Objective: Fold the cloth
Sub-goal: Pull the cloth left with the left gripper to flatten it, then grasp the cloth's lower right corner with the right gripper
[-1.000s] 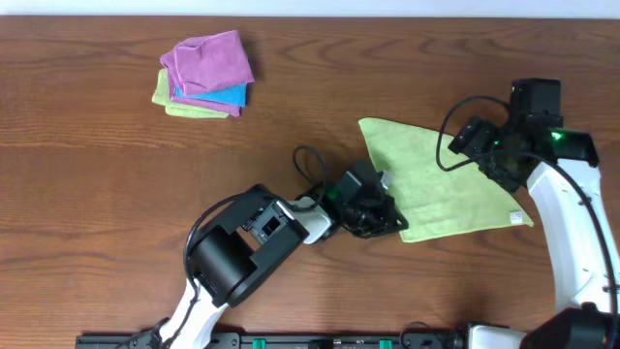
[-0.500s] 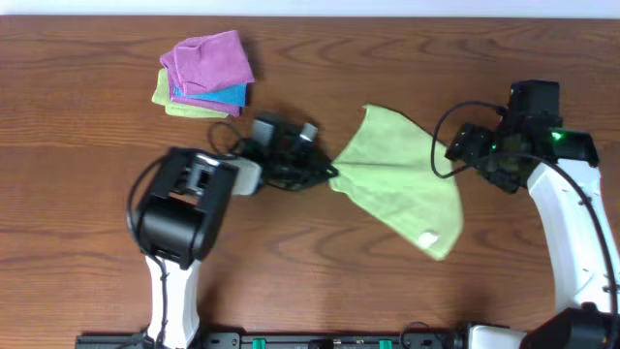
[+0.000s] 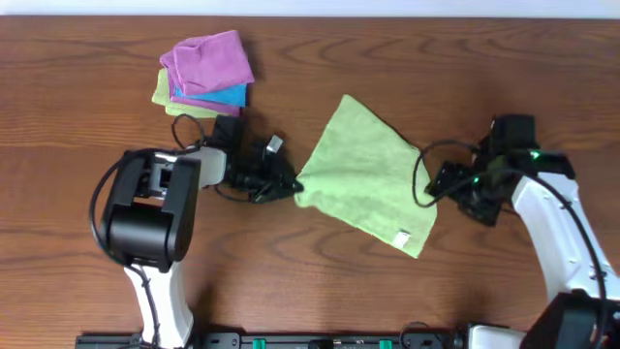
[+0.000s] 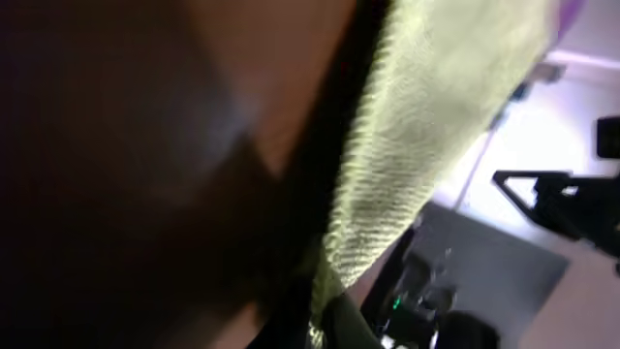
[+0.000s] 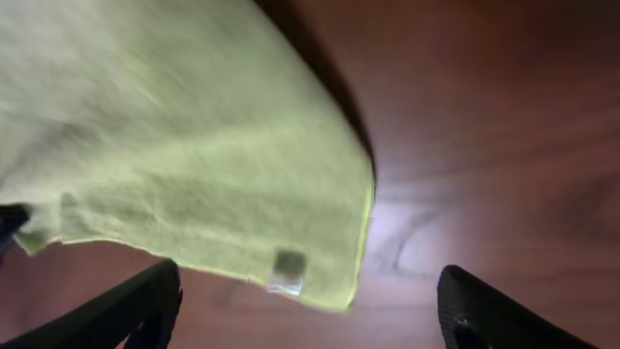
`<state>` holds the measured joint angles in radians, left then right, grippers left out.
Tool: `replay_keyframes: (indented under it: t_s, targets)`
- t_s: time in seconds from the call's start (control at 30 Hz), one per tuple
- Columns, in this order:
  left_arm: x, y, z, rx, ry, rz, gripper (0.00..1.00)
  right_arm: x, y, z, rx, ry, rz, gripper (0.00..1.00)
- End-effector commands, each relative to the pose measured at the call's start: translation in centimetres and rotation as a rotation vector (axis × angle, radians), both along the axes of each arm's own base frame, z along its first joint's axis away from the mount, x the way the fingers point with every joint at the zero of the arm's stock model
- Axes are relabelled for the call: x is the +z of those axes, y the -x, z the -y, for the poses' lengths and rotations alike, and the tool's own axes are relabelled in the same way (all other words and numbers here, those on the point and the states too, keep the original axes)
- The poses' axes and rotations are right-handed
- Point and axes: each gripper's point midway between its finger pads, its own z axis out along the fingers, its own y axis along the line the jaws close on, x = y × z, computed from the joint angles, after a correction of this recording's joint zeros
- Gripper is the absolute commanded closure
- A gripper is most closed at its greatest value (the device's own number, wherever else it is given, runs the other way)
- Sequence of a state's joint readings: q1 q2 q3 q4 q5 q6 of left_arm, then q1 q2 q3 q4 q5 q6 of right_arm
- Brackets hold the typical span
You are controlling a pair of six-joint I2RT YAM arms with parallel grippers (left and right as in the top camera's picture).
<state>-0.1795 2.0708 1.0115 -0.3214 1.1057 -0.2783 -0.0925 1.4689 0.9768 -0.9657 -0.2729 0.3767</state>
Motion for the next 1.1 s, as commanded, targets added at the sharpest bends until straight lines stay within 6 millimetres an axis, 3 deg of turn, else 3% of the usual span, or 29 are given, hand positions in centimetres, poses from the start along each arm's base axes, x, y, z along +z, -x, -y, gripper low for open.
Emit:
replay_keyframes:
  t_s: [0.0,0.17,0.53,1.07]
  targets:
    - [-2.1,2.6,-2.4,-0.089,-0.147,0.03,0.94,-0.9,1.4,-1.2,0.024,-0.094,-0.025,0.16]
    - [-2.0,5.3,-4.0,-0.178,-0.244,-0.005,0.94,-3.4,4.2,-1.4,0.029,-0.139,-0.084,0.16]
    - [-1.6,6.0,-4.0,-0.183,-0.236,-0.039,0.94,-6.8,7.0,-3.6,0.037,-0.269,-0.091,0.16]
    - [-1.0,6.0,-3.4,-0.174,-0.186,-0.048,0.94,-8.5,7.3,-4.8,-0.026,-0.331,-0.055,0.27]
